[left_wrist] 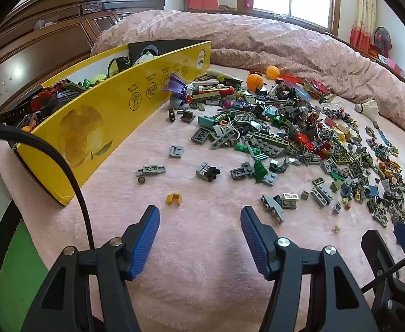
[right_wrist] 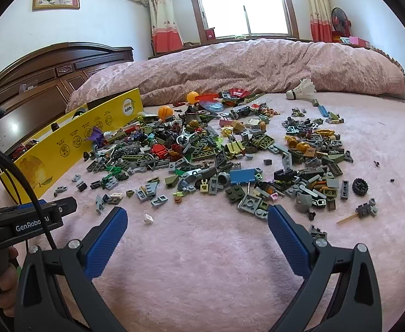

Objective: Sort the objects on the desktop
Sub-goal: 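Move both tools over the pile of building bricks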

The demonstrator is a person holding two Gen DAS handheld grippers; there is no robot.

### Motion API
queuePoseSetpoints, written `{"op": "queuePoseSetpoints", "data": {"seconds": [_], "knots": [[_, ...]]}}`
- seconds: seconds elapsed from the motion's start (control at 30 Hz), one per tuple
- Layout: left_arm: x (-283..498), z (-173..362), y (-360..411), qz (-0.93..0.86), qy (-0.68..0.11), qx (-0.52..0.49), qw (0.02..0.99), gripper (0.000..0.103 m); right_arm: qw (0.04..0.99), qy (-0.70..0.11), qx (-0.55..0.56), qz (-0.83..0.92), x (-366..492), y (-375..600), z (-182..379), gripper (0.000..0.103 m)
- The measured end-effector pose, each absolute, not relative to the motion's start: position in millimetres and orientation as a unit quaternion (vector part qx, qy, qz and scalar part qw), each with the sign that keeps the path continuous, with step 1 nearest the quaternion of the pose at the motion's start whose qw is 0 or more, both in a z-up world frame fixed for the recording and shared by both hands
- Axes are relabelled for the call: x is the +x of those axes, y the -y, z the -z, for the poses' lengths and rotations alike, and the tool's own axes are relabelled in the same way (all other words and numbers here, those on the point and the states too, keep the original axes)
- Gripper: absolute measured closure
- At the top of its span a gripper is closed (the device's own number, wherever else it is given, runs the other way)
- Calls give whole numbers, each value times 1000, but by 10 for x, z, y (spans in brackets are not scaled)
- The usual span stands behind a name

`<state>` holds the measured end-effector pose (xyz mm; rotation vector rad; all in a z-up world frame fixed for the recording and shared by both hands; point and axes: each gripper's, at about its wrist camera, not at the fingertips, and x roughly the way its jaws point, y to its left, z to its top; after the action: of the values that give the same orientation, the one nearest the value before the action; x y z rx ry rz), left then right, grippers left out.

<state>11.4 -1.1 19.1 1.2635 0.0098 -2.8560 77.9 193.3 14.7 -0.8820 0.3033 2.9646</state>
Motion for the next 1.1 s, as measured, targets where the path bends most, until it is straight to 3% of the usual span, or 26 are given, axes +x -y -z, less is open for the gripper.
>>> {"op": "queuePoseSetpoints", "data": {"seconds": [1.1], "knots": [[-22, -299, -149, 921, 16, 388, 6, 40, 27, -65, -261, -963, 789, -1998, -281, 0]]}}
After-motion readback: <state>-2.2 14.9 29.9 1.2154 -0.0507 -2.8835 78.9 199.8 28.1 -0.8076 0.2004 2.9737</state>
